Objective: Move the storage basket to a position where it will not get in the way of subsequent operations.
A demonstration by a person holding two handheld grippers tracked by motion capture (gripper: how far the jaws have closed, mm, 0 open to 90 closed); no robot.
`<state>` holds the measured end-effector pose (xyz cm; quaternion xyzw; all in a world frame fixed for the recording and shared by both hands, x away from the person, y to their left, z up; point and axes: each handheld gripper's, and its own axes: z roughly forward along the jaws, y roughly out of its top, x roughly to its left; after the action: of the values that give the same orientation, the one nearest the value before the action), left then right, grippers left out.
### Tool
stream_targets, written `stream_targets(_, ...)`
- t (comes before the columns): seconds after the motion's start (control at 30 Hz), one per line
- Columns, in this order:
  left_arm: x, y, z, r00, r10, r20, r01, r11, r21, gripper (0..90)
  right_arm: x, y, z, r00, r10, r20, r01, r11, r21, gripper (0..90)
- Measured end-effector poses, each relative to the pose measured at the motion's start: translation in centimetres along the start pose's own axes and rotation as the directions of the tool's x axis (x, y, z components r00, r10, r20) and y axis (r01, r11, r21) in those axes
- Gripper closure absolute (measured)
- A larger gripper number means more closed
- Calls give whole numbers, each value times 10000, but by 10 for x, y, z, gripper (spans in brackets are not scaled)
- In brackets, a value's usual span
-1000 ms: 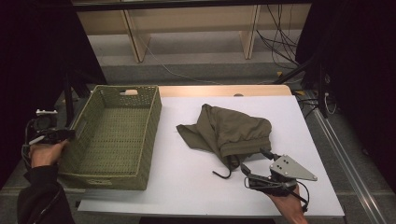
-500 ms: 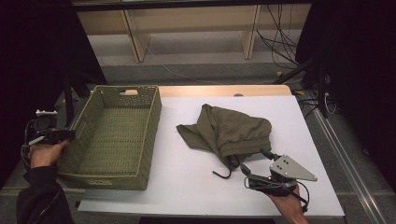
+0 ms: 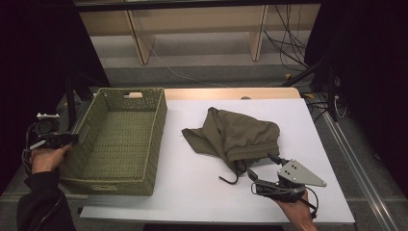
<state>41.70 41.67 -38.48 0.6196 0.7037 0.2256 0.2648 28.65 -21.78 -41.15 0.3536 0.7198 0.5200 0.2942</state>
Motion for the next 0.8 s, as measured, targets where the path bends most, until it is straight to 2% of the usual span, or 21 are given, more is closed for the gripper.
stream_targets(0.13,-1,1,1,10000,36,23,-36,10000,14,841,0,0,1,10000,-44,-23,44,10000,9,201)
stream_targets(0.3,1,0,0,9997,-154,174,154,9999,-33,829,0,0,0,10000,-15,-14,15,10000,-10,200)
stream_targets(0.33,2,1,-1,9994,-244,237,249,9995,-188,813,0,0,0,10000,-1,-7,1,10000,-12,200)
stream_targets(0.43,-2,6,-11,9996,-261,92,267,9970,-732,631,0,0,-1,10000,-55,-8,55,10000,-16,200)
stream_targets(0.47,-4,7,-13,9996,-248,163,262,9957,-892,567,0,0,-1,10000,-46,-5,46,10000,-21,200)
stream_targets(0.5,-7,9,-17,9994,-203,277,232,9936,-1110,510,0,0,-1,10000,-53,7,53,10000,-28,200)
stream_targets(0.6,-20,15,-28,9944,-47,1055,219,9864,-1628,344,0,0,-1,10000,-31,17,31,10000,-42,200)
stream_targets(0.7,-39,20,-36,9868,387,1575,-59,9791,-2032,269,0,0,-1,10000,-36,20,36,10000,-20,200)
stream_targets(0.8,-56,23,-41,9768,807,1985,-345,9736,-2258,232,0,0,-1,10000,-38,15,38,10000,-33,200)
